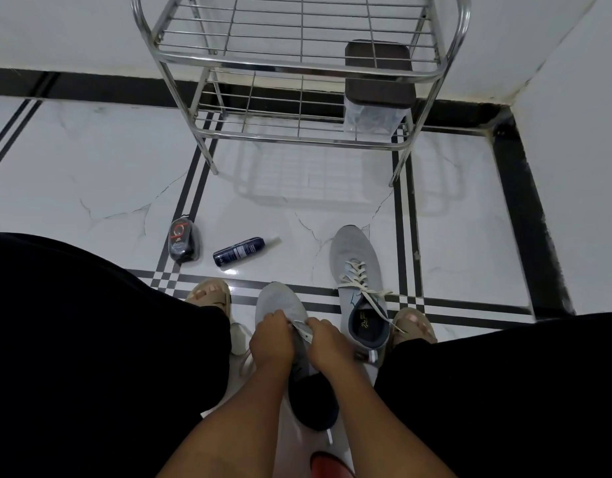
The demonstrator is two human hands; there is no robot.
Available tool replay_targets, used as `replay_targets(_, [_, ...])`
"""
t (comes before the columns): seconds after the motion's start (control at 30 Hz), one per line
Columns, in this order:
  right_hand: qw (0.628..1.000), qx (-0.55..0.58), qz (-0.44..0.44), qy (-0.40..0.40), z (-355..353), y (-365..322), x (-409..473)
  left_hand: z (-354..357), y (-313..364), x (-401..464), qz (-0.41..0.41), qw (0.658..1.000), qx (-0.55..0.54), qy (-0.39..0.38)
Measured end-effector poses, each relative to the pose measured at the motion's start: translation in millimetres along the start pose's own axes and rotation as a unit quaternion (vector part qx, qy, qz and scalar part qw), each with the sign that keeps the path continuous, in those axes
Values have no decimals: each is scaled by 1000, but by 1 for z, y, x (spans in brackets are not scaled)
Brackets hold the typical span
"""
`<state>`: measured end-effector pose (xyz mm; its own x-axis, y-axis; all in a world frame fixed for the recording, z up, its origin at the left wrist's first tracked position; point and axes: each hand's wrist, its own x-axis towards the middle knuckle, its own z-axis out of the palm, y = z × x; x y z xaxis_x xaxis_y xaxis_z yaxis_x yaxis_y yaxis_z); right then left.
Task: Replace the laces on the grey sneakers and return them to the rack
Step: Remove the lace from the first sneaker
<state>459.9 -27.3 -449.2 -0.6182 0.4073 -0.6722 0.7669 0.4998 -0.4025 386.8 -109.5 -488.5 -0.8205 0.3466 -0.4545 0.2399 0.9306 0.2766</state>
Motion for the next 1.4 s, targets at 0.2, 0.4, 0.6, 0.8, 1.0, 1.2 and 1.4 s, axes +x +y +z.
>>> replay_targets(0.2, [1000, -12, -10, -12, 2, 0, 0, -3, 3, 7, -11, 999, -9, -47])
replay_targets(0.4, [1000, 2, -2, -26, 5, 1, 2, 0, 3, 5, -16, 996, -28, -89])
replay_targets(0.6, [999, 18, -24, -32, 1, 1, 0, -5, 3, 5, -24, 990, -55, -124])
replay_targets(0.8, [999, 17, 12, -49, -1, 1, 3, -5, -3, 3, -15, 993, -48, -103])
replay_targets(1.0, [995, 94, 31, -20, -11, -6, 19, -3, 0, -4, -28, 998, -35, -33])
replay_targets(1.2, [995, 91, 27, 19, -5, -6, 31, 4, 2, -2, -39, 996, 79, 33])
replay_targets(1.4, [998, 44, 23, 49, -1, -7, 41, 13, -1, -3, -43, 997, 50, 47])
